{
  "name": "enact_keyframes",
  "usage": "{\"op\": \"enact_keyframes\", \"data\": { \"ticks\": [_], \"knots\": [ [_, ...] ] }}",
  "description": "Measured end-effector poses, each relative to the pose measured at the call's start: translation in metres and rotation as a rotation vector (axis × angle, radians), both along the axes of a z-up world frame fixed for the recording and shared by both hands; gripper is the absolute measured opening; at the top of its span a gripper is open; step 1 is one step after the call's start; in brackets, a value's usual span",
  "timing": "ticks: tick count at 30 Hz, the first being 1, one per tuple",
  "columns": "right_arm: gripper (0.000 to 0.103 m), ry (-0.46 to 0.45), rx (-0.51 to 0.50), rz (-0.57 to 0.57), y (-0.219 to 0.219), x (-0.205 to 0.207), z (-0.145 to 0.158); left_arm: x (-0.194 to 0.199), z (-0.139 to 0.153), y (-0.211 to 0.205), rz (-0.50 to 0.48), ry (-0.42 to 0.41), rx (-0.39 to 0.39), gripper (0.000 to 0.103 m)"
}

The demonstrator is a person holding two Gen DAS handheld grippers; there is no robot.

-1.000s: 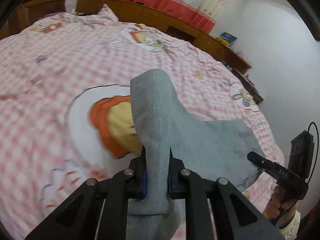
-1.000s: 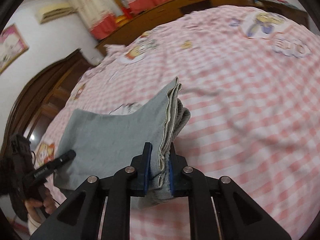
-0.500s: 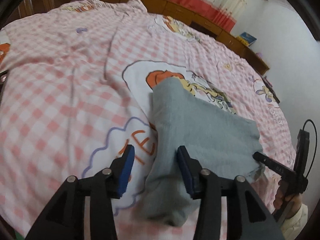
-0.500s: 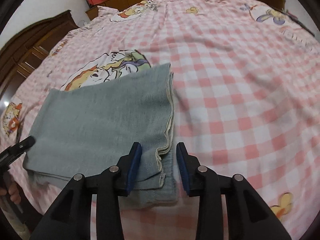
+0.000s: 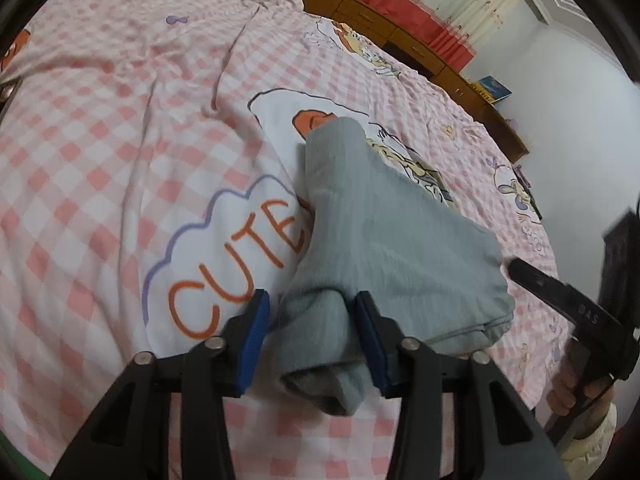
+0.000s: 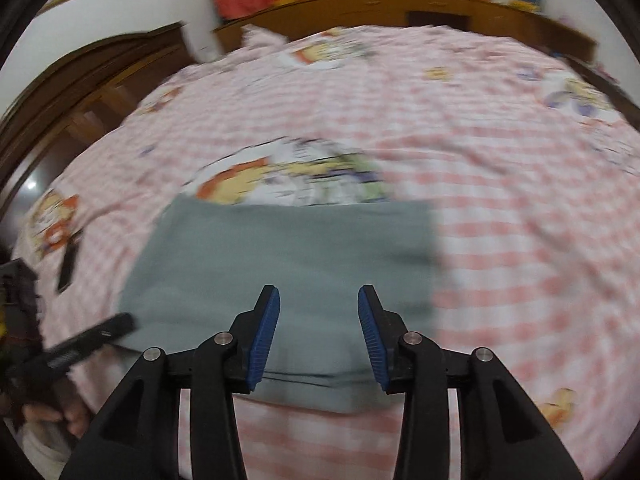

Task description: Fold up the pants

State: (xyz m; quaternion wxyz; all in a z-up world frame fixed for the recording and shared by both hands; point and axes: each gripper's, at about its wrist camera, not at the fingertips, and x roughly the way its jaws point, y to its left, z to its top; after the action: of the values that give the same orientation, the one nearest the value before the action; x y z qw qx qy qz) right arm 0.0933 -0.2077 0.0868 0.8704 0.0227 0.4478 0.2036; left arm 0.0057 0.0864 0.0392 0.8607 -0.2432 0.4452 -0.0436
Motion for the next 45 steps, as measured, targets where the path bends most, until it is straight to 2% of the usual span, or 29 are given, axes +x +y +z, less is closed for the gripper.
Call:
{"op": "enact_keyframes", "data": {
  "ticks": [5, 9, 12, 14, 19, 22, 24, 26, 29, 33, 38, 41, 45],
  "knots": [
    [0.041, 0.046, 0.011, 0.173, 0.077, 0.013, -0.022, -0.007, 0.002, -0.006, -0.02, -0.001, 0.05, 0.022],
    [0.041, 0.074, 0.045, 0.244, 0.122, 0.027, -0.037, -0.013, 0.005, -0.011, -0.037, -0.025, 0.076, 0.017],
    [0.041, 0.109, 0.013, 0.255, 0.15, 0.043, -0.052, -0.019, 0.006, -0.01, -0.03, -0.029, 0.088, 0.015],
    [0.041, 0.092, -0.039, 0.249, 0.167, 0.053, -0.062, -0.023, 0.006, -0.007, -0.023, -0.027, 0.093, 0.015],
    [0.041, 0.089, -0.075, 0.22, 0.18, 0.064, -0.066, -0.029, 0.006, 0.002, -0.023, -0.024, 0.067, 0.015],
    [0.041, 0.083, -0.048, 0.204, 0.167, 0.055, -0.05, -0.031, 0.01, 0.003, -0.036, -0.03, 0.056, 0.017],
    [0.041, 0.043, -0.03, 0.192, 0.152, 0.045, -0.034, -0.032, 0.014, 0.0, -0.046, -0.035, 0.09, 0.017],
    [0.041, -0.012, -0.009, 0.173, 0.127, 0.028, -0.016, -0.033, 0.016, -0.002, -0.048, -0.033, 0.113, 0.018],
    [0.041, -0.027, 0.006, 0.119, 0.083, 0.01, -0.006, -0.037, 0.017, -0.001, -0.039, -0.023, 0.118, 0.021],
    [0.041, -0.033, -0.002, 0.001, 0.027, -0.006, -0.006, -0.042, 0.026, 0.0, -0.025, -0.028, 0.141, 0.022],
    [0.041, 0.005, -0.002, -0.118, -0.032, -0.012, -0.017, -0.041, 0.052, -0.004, -0.005, -0.076, 0.17, 0.038],
    [0.041, 0.015, -0.034, -0.161, -0.054, -0.013, -0.025, -0.032, 0.064, -0.012, -0.008, -0.104, 0.179, 0.038],
    [0.041, 0.041, -0.041, -0.174, -0.069, -0.017, -0.039, -0.015, 0.064, -0.023, -0.022, -0.103, 0.185, 0.039]
  ]
}}
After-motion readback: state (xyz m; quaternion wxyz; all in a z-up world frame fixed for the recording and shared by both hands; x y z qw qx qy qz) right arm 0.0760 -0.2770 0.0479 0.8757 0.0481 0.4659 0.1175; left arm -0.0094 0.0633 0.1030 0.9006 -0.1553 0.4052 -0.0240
